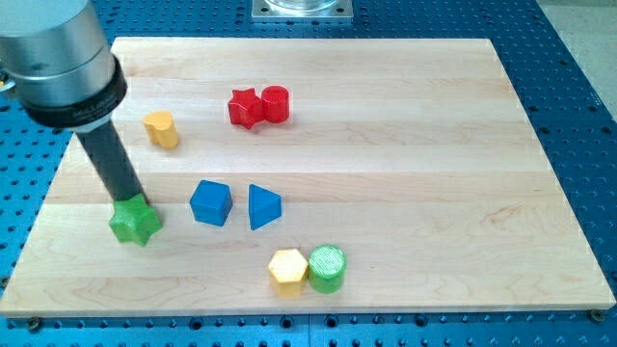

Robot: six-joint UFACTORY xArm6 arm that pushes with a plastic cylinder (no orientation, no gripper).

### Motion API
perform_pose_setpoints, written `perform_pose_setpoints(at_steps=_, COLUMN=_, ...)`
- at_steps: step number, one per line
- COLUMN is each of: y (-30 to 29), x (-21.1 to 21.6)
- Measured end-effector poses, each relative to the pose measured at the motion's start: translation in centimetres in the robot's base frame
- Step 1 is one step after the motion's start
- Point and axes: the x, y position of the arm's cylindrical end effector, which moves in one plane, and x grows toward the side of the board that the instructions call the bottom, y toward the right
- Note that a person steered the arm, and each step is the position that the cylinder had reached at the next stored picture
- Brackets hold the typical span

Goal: Slide the green star bottom of the blue triangle

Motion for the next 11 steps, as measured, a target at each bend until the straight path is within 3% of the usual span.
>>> perform_pose_setpoints(at_steps=3, y=-6.3, x=1.9)
perform_pose_setpoints(at_steps=4, y=-5.4, x=4.0)
perform_pose_setpoints(at_steps=7, y=8.0, x=3.3)
perform_pose_setpoints(at_steps=8, y=9.2, x=3.3)
perform_pose_setpoints(at_steps=10, y=5.2, x=3.9)
perform_pose_setpoints(at_steps=11, y=5.9, x=6.9)
